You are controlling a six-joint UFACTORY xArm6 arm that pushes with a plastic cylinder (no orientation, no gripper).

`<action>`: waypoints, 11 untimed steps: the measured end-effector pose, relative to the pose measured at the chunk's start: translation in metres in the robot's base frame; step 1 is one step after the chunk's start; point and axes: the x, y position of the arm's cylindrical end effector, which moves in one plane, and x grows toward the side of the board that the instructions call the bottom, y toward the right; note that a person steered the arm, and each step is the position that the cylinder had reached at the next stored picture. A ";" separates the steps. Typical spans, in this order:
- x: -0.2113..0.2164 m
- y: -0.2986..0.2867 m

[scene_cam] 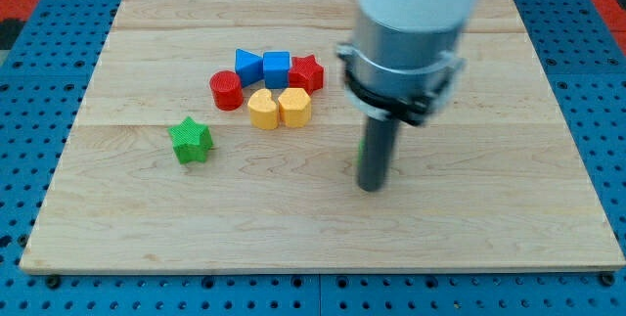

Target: Slide the green circle to the bottom right

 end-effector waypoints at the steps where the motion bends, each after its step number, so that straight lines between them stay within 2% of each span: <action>1: -0.030 -0.012; 2: -0.037 0.041; 3: -0.057 0.053; 4: -0.071 0.102; 5: 0.024 0.158; 6: -0.015 0.150; 7: -0.018 0.222; 8: 0.074 0.272; 9: 0.105 0.170; 10: 0.102 0.122; 11: 0.081 0.152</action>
